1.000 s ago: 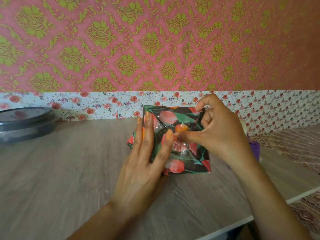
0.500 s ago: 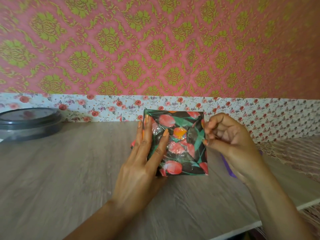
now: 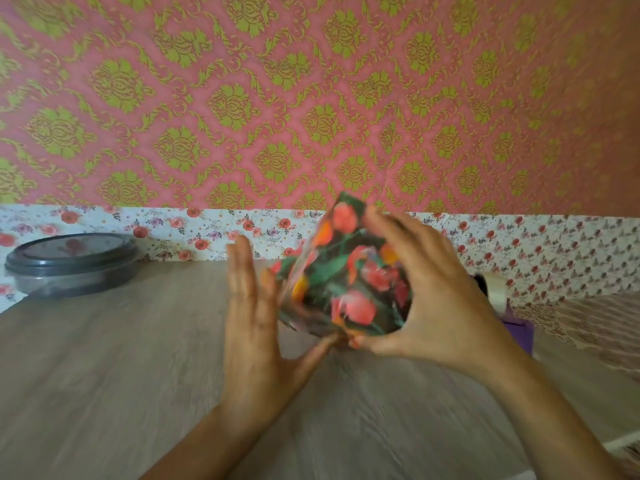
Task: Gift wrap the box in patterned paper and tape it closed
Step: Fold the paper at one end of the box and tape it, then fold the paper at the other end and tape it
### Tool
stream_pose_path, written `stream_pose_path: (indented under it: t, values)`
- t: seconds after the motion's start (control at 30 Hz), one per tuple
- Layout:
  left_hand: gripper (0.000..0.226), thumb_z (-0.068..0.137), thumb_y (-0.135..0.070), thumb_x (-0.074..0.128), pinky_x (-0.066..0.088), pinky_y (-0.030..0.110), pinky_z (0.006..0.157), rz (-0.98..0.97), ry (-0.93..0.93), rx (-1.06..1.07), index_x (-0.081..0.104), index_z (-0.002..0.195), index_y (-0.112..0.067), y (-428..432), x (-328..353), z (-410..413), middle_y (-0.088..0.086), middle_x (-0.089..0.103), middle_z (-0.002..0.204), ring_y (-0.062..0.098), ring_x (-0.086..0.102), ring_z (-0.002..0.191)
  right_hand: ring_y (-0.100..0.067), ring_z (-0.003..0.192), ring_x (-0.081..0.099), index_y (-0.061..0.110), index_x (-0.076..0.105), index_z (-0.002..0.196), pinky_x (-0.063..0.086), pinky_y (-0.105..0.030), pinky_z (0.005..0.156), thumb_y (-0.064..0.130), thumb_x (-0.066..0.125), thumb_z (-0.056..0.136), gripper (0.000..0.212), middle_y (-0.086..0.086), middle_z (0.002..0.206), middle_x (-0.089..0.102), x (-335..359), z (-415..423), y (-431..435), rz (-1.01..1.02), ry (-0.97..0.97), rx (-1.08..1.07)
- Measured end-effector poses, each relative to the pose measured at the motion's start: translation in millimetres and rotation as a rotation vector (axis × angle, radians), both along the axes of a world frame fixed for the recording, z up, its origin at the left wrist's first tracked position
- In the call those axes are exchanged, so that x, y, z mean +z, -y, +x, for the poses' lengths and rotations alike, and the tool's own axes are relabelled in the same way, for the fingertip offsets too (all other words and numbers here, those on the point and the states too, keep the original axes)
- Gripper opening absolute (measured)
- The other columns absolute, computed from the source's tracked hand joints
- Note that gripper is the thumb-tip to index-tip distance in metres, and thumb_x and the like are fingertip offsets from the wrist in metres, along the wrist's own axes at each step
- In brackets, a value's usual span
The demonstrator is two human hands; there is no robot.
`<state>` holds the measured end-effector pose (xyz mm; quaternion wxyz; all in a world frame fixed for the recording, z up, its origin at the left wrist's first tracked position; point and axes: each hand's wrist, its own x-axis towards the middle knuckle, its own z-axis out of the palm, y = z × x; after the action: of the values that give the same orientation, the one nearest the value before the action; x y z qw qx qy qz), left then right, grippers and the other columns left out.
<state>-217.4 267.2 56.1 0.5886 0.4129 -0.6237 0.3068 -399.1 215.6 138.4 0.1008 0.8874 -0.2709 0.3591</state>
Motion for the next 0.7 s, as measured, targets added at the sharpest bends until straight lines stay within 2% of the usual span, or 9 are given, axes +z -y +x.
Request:
stream_pose_path:
  t: [0.1, 0.2, 0.27, 0.33, 0.43, 0.53, 0.6, 0.67, 0.7]
  values:
    - [0.116, 0.065, -0.061, 0.069, 0.014, 0.042, 0.119, 0.143, -0.34, -0.003, -0.015, 0.144, -0.044, 0.1, 0.3, 0.0, -0.008, -0.01, 0.158, 0.019, 0.0, 0.147, -0.003, 0.134, 0.033, 0.044, 0.018, 0.142, 0.032, -0.027, 0.108, 0.057, 0.079, 0.045, 0.116, 0.016, 0.145, 0.032, -6.5, 1.5, 16.4, 0.293, 0.496, 0.266]
    - [0.131, 0.052, -0.069, 0.076, 0.029, 0.041, 0.113, 0.377, -0.75, -0.286, -0.015, 0.143, -0.046, 7.1, -4.6, -0.4, -0.021, -0.007, 0.156, 0.008, 0.011, 0.144, -0.006, 0.119, 0.055, 0.043, 0.018, 0.14, 0.048, -0.026, 0.095, 0.055, 0.085, 0.043, 0.119, 0.019, 0.128, 0.055, -29.8, 19.0, 30.1, 0.728, 0.82, 0.57]
    - [0.125, 0.054, -0.06, 0.079, 0.037, 0.042, 0.108, 0.446, -0.883, -0.546, 0.0, 0.148, -0.038, 12.7, -8.1, 5.9, -0.007, 0.021, 0.156, 0.01, 0.033, 0.137, -0.009, 0.118, 0.057, 0.029, 0.03, 0.141, 0.05, -0.028, 0.093, 0.055, 0.084, 0.049, 0.11, 0.012, 0.126, 0.06, -51.4, 30.5, 36.0, 0.93, 0.799, 0.639]
    - [0.114, 0.055, -0.048, 0.08, 0.044, 0.048, 0.102, 0.389, -0.905, -0.549, 0.015, 0.146, -0.031, 15.9, -8.9, 14.1, -0.005, 0.052, 0.137, 0.011, 0.055, 0.12, -0.013, 0.119, 0.056, 0.019, 0.043, 0.134, 0.049, -0.021, 0.089, 0.047, 0.085, 0.053, 0.095, 0.004, 0.127, 0.062, -70.4, 36.9, 33.6, 1.055, 0.664, 0.629]
    - [0.129, 0.059, -0.018, 0.088, 0.046, 0.022, 0.098, 0.294, -0.848, -0.407, -0.006, 0.142, -0.048, 14.5, -2.1, 23.3, -0.015, 0.047, 0.138, -0.002, 0.053, 0.118, -0.014, 0.108, 0.062, 0.014, 0.057, 0.117, 0.049, -0.013, 0.08, 0.034, 0.086, 0.041, 0.083, 0.001, 0.113, 0.069, -90.0, 39.5, 39.4, 1.112, 0.584, 0.553]
    - [0.127, 0.056, -0.014, 0.081, 0.046, 0.009, 0.088, 0.276, -0.774, -0.362, -0.012, 0.122, -0.068, 11.7, 2.0, 27.3, -0.022, 0.047, 0.132, -0.004, 0.055, 0.113, -0.013, 0.129, 0.043, 0.029, 0.017, 0.145, 0.043, -0.029, 0.103, 0.044, 0.094, 0.03, 0.139, 0.004, 0.146, 0.037, -92.3, 39.7, 48.9, 1.073, 0.666, 0.367]
    - [0.128, 0.052, -0.018, 0.082, 0.05, 0.016, 0.089, 0.314, -0.741, -0.383, -0.012, 0.115, -0.078, 12.1, 0.2, 31.0, -0.016, 0.05, 0.133, 0.002, 0.058, 0.113, -0.009, 0.14, 0.018, 0.037, 0.002, 0.145, 0.029, -0.027, 0.111, 0.052, 0.089, 0.029, 0.146, 0.012, 0.153, 0.011, -81.3, 36.9, 54.6, 0.973, 0.714, 0.349]
    - [0.131, 0.055, -0.01, 0.082, 0.051, 0.028, 0.093, 0.377, -0.682, -0.425, -0.013, 0.114, -0.078, 12.2, -2.2, 32.4, -0.009, 0.052, 0.133, 0.005, 0.06, 0.111, -0.002, 0.141, 0.009, 0.039, 0.003, 0.145, 0.026, -0.017, 0.106, 0.065, 0.085, 0.022, 0.15, 0.018, 0.152, 0.005, -70.2, 33.8, 64.7, 0.862, 0.592, 0.412]
    - [0.132, 0.058, -0.004, 0.081, 0.051, 0.029, 0.093, 0.419, -0.647, -0.447, -0.015, 0.118, -0.073, 12.1, -2.9, 32.1, -0.009, 0.055, 0.13, 0.005, 0.061, 0.11, -0.004, 0.142, 0.013, 0.037, 0.006, 0.146, 0.027, -0.02, 0.108, 0.065, 0.085, 0.024, 0.148, 0.015, 0.154, 0.01, -65.2, 32.3, 69.6, 0.832, 0.501, 0.448]
